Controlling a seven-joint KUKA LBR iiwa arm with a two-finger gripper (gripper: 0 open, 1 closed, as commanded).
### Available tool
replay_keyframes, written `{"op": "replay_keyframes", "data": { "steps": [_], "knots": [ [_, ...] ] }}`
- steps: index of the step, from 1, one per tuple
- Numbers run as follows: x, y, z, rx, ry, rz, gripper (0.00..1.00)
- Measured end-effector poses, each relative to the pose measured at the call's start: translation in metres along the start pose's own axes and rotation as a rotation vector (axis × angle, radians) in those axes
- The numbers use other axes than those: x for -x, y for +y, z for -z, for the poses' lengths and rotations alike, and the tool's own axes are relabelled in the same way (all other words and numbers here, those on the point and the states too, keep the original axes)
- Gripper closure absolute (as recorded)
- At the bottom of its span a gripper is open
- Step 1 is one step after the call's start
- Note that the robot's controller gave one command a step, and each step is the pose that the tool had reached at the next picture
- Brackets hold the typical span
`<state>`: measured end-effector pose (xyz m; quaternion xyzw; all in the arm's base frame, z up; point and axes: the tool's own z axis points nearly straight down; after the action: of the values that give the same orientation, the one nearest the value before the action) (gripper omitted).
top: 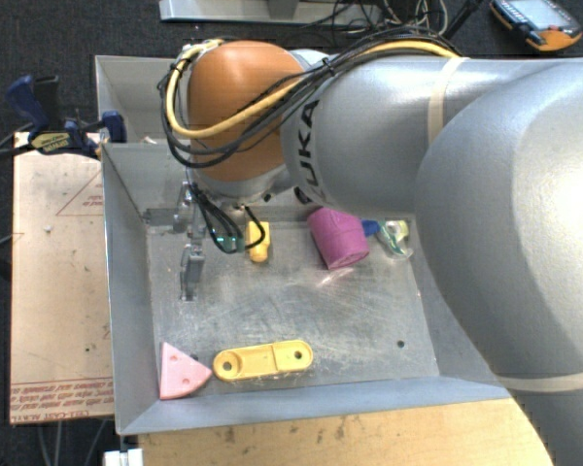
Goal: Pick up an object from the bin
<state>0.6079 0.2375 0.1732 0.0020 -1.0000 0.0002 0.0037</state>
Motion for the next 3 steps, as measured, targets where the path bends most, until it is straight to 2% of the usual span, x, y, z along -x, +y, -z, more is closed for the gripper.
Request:
{"op": "replay_keyframes", "data": {
  "steps": [1,2,3],
  "knots": [
    [0.002,-0.001,0.005,0.002,-0.008,-0.003,0.00],
    [-0.013,-0.023,-0.032,0.002,-0.011,0.072,0.00],
    [-0.018,-0.030,-0.043,0.002,-0.009,0.095,0.00]
  ]
}}
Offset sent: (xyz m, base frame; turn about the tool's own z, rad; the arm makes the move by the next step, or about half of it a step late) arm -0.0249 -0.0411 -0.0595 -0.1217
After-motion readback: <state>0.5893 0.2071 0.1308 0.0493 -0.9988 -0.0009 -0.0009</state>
